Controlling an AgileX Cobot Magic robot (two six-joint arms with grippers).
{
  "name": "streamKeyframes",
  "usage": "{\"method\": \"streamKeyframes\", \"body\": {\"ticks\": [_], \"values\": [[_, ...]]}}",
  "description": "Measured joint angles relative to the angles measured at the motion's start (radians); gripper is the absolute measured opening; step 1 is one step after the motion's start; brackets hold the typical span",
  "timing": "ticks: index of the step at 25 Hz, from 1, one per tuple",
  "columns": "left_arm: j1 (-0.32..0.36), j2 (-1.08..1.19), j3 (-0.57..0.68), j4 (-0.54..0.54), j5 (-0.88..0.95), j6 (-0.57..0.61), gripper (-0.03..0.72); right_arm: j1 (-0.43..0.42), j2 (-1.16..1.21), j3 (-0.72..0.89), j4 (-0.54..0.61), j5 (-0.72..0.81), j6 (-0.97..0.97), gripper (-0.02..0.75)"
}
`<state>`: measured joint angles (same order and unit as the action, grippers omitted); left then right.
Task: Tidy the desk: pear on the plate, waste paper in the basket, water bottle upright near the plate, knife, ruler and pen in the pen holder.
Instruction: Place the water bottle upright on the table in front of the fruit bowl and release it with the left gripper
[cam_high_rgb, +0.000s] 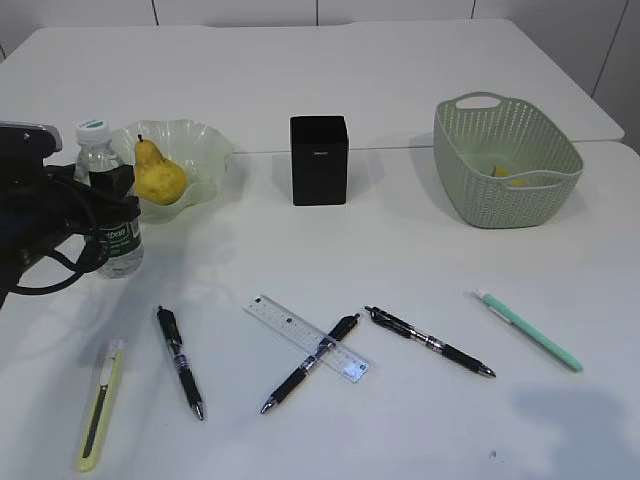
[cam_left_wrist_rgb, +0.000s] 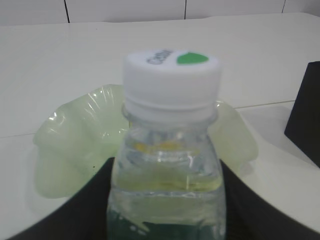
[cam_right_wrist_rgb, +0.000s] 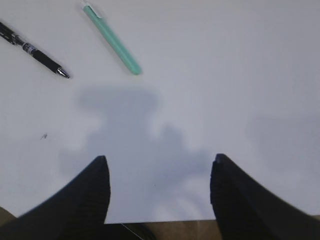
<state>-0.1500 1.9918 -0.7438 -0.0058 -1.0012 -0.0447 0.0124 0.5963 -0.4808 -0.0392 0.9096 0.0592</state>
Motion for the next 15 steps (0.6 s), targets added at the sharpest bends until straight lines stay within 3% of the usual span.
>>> {"method": "streamKeyframes", "body": {"ticks": [4,11,15], "values": [[0.0,0.0,0.0,0.0,-0.001,-0.004,0.358,0.0,0.0,0.0,0.0,0.0,0.0,0.496],[0.0,0.0,0.0,0.0,-0.001,-0.022,0.524,0.0,0.0,0.0,0.0,0.0,0.0,0.496],[0.0,-0.005,0.0,0.0,0.021,-0.022,0.556,0.0,0.0,0.0,0.0,0.0,0.0,0.496]]}}
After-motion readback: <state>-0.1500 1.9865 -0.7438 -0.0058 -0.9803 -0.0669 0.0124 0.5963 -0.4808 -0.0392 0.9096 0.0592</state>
